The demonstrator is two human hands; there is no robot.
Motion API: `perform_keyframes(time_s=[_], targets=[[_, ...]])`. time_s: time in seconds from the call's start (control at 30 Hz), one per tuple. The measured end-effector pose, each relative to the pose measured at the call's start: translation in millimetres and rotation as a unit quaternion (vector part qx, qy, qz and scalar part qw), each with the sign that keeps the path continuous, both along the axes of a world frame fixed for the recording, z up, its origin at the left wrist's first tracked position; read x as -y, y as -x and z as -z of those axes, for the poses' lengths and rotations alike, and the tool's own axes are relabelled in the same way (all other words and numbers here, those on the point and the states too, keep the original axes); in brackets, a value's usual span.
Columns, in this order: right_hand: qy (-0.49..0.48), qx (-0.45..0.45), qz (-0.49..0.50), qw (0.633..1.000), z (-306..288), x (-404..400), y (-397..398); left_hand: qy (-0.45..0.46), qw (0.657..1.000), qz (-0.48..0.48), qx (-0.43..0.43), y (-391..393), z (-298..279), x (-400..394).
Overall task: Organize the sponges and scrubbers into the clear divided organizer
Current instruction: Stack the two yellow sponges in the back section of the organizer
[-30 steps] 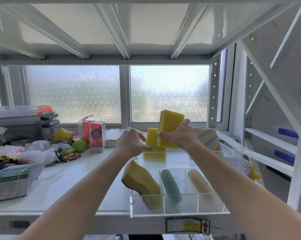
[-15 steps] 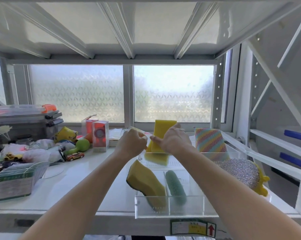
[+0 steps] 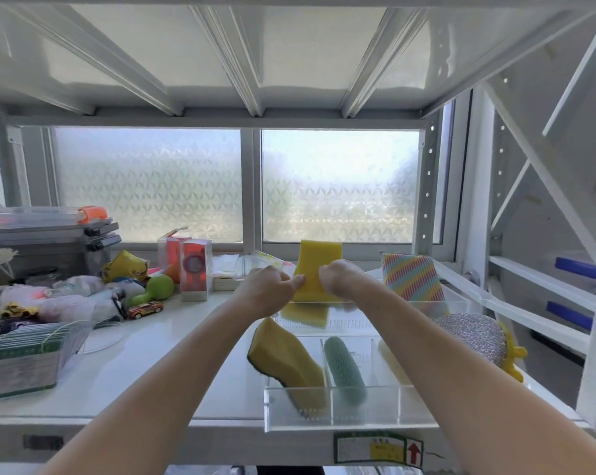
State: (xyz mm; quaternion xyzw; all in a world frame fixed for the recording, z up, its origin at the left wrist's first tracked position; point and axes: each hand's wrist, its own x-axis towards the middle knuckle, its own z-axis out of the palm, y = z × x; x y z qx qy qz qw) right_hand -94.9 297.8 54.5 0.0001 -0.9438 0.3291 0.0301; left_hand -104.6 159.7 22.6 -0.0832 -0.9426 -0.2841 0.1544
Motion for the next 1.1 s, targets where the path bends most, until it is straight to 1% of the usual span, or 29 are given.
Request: perform_keyframes(time_s=[0.1,0.2,0.3,0.37,0.4,0.43,0.5,0.57,0.6,0.67,0.8,0.87,0.97,1.03,1.1], targets=[[0.024,0.027,-0.001,0.999,0,-2,2,-0.004,1.000,0.000,0.004,-1,2,1],[0.096,0.025,-0.015,0.995,-2,-5,2,-0.038,0.999,0.009,0.017,-1,0,1],[0.182,0.015,-0.038,0.982,-3,-9,4,-0.095,0.995,0.020,-0.015,-4,-7,-2],[0.223,-0.015,-0.049,0.973,-4,-14,7,-0.146,0.989,0.037,-0.006,-5,-12,-3],[0.223,-0.047,-0.051,0.972,-5,-16,10,-0.166,0.985,0.048,0.003,-4,-13,-2],[0.204,-0.088,-0.052,0.974,-8,-19,13,-0.173,0.984,0.054,0.006,-3,-14,-1],[0.120,-0.176,-0.053,0.975,-18,-24,15,-0.168,0.984,0.049,-0.009,0,-14,3],[0.032,-0.226,-0.064,0.972,-28,-29,16,-0.187,0.981,0.045,-0.031,-1,-15,5],[-0.002,-0.225,-0.074,0.972,-31,-31,17,-0.191,0.980,0.044,-0.042,-2,-15,6],[-0.044,-0.194,-0.099,0.975,-32,-34,16,-0.189,0.979,0.052,-0.052,-3,-15,6],[-0.075,-0.133,-0.148,0.977,-22,-29,11,-0.181,0.978,0.100,-0.033,-4,-13,1],[-0.075,-0.120,-0.164,0.976,-16,-26,10,-0.169,0.979,0.114,-0.031,-3,-10,-1],[-0.054,-0.103,-0.179,0.977,-11,-23,12,-0.174,0.976,0.131,-0.013,-4,-7,-4],[-0.053,-0.093,-0.186,0.977,-9,-23,14,-0.173,0.976,0.130,-0.001,-5,-7,-7],[-0.029,-0.068,-0.194,0.978,-6,-25,15,-0.174,0.977,0.126,0.006,-4,-6,-9]])
